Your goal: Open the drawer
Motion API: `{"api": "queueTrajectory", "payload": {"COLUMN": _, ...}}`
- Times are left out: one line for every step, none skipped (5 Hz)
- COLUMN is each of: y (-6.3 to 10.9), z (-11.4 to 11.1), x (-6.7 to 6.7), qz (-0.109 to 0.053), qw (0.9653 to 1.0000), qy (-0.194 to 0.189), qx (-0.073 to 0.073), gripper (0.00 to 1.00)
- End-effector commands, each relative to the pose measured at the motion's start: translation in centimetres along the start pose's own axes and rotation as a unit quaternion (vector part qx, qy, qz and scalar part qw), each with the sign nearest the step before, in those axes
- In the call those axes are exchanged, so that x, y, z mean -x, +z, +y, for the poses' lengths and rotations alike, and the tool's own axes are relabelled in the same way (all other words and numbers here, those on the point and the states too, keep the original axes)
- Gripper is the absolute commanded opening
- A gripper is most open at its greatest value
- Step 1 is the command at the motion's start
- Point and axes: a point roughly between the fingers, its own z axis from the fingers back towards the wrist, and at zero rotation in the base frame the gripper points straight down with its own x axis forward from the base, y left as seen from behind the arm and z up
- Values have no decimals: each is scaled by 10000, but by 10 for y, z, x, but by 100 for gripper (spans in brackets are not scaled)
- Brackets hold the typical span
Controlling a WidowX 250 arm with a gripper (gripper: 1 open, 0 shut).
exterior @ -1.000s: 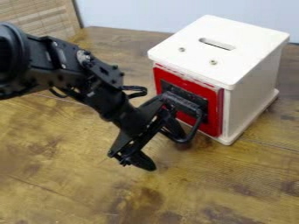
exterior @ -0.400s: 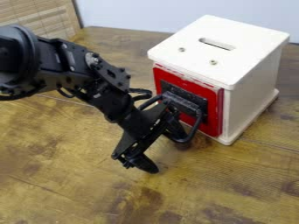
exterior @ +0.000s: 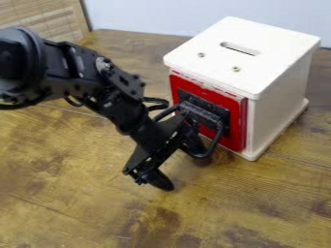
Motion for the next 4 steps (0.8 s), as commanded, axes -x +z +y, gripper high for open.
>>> {"api": "queueTrajectory", "payload": {"y": 17, "z": -1, "x": -10, "qz": -138, "qw": 9999, "qy": -22, "qx": 64, "gripper": 100}}
{"api": "queueTrajectory", "payload": {"y": 22, "z": 1, "x": -21, "qz": -302, "qw": 9992, "qy": 246, "qx": 85, "gripper": 100}}
{"api": "queueTrajectory", "payload": {"y": 28, "z": 3, "x": -31, "qz": -466, "qw": 9975, "qy": 518, "qx": 106, "gripper": 100}}
{"api": "queueTrajectory", "payload": {"y": 33, "z": 6, "x": -30, "qz": -559, "qw": 9964, "qy": 636, "qx": 106, "gripper": 100}}
